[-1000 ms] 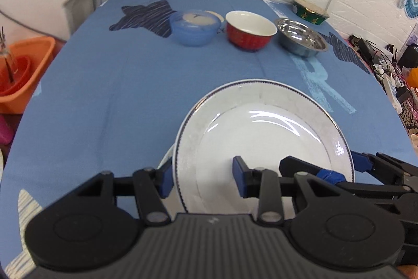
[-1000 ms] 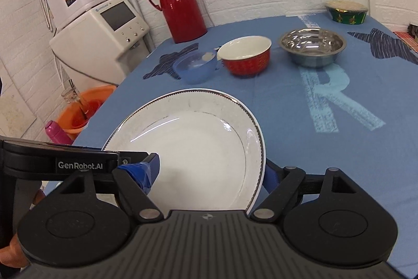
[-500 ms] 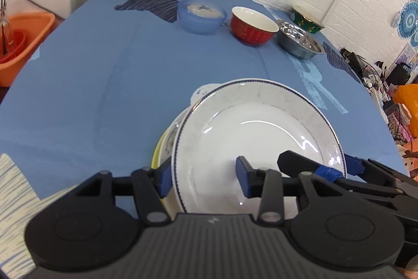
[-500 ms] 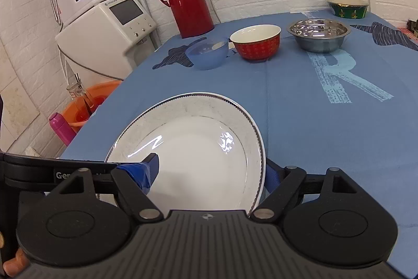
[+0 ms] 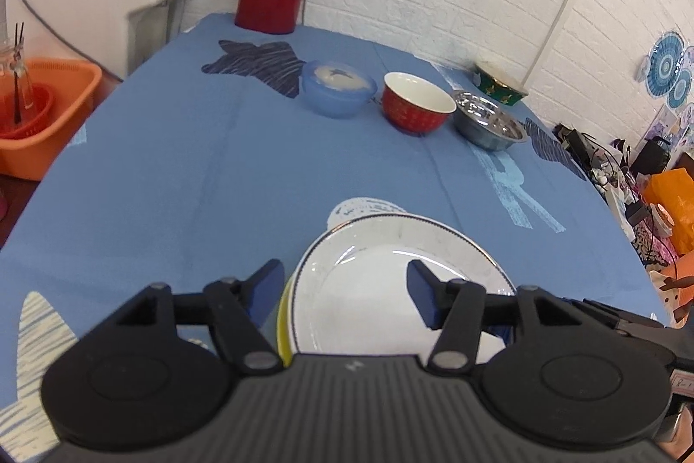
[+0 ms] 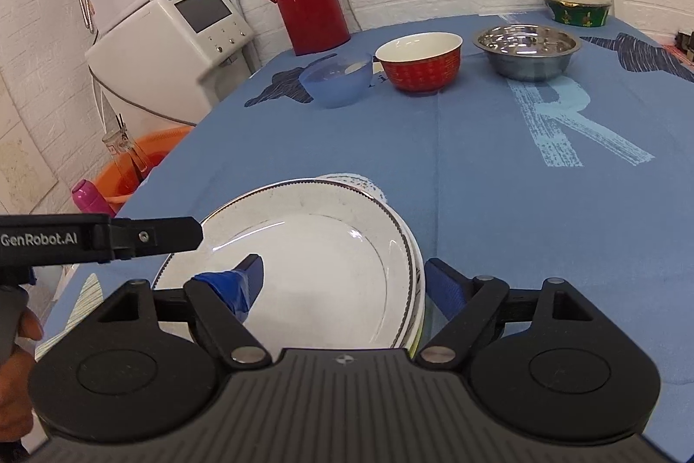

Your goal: Organize plates and bowls

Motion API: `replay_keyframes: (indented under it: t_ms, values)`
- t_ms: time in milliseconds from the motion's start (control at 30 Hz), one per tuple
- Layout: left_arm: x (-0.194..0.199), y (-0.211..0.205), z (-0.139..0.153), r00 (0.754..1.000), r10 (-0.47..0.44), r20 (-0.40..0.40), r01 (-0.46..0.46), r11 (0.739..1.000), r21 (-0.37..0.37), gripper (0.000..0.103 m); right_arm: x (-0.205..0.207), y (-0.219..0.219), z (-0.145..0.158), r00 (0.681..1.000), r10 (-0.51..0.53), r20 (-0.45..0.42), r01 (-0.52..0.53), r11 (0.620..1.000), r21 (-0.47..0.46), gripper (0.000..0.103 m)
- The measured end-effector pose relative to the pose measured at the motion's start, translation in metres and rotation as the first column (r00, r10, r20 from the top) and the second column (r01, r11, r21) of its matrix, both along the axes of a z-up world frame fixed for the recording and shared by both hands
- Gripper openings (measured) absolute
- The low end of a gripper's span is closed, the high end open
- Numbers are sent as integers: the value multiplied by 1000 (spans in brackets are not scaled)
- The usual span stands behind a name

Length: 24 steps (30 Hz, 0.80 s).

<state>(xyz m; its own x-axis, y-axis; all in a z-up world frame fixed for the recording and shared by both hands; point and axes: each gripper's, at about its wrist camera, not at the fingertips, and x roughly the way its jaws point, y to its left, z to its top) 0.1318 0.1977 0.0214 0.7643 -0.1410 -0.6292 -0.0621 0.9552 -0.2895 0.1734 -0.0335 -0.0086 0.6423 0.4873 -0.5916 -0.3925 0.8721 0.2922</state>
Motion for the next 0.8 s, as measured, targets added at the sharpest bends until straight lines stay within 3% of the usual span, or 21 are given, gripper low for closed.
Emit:
replay_keyframes:
  t_ms: [333,533,600,800]
  values:
    - [4,-11,4,1000,-16,-2,16,999,-31,63,-4,-29,10,999,-53,-7,53,997,59,67]
    - [9,-39,14,999,-33,18,33,999,1,72,-3,-64,9,980,-166,-110,171,984,39,67]
    - [12,-49,16,999,-43,27,43,999,7,82,-8,-79,9,978,-187,-94,195,978,76,67]
    - [32,-76,19,996,-92,22,91,995,36,82,-7,-109,10,975,-216,-59,221,970,100,67]
